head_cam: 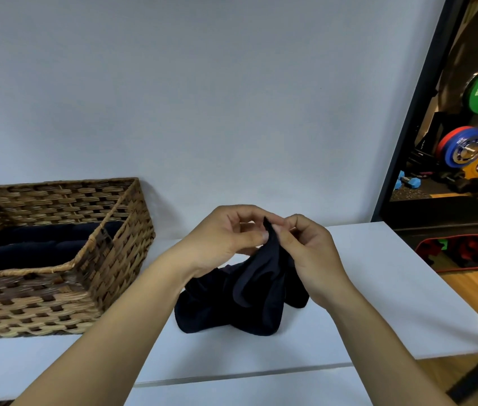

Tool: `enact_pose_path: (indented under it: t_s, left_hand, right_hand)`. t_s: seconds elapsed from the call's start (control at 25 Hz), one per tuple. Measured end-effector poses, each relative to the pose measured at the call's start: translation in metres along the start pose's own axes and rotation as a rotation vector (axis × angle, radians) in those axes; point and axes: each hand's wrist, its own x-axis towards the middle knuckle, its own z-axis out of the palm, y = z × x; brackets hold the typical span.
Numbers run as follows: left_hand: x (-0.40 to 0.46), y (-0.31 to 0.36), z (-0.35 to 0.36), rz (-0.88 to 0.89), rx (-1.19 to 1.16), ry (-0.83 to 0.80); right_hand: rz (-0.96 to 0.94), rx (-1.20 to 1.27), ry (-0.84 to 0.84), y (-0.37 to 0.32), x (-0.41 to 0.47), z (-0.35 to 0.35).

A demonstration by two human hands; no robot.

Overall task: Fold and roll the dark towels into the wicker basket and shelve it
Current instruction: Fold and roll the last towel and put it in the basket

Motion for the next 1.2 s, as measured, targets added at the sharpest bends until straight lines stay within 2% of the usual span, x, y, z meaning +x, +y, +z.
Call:
enact_pose_path:
  t_s: [0.16,0.28,0.4,0.52,0.68,0.8,0.88,0.92,1.04,1.12,1.2]
  left_hand:
    - [0.009,0.015,-0.005,0.123,0.313,0.213]
    - [0.015,0.032,-0.005,0.157,0.375,0.318]
    - [0.020,0.054,-0.013,0.202,0.510,0.416]
    - [0.024,0.076,-0.031,0.228,0.577,0.595]
    - [0.021,0.096,-0.039,0.245,0.709,0.624]
    - [0.012,0.108,-0.057,0.276,0.742,0.733]
    - [0.001,0.114,-0.077,0.277,0.704,0.829]
    - [-0.005,0.117,-0.086,0.275,0.688,0.866]
    - [-0.019,0.121,-0.109,0.283,0.650,0.976]
    - [-0.025,0.122,-0.122,0.273,0.643,1.024]
    - [-0.031,0.117,-0.138,0.236,0.674,1.049]
  right_hand:
    - [-0.108,-0.102,0.078,-0.007,-0.004,0.009]
    - [-0.192,-0.164,0.068,-0.020,-0.007,0.022]
    - [-0.149,-0.306,-0.010,-0.030,0.007,0.032]
    - [-0.100,-0.360,-0.088,-0.039,0.023,0.045]
    - [-0.118,-0.438,-0.228,-0.044,0.038,0.070]
    - [-0.210,-0.525,-0.122,-0.045,0.050,0.071]
    - [-0.321,-0.750,-0.029,-0.044,0.058,0.060]
    - [-0.347,-0.855,-0.036,-0.042,0.062,0.053]
    - [-0.242,-1.068,-0.252,-0.026,0.070,0.039]
    - [-0.126,-0.955,-0.413,-0.008,0.068,0.032]
    - [-0.096,-0.862,-0.433,0.000,0.066,0.021]
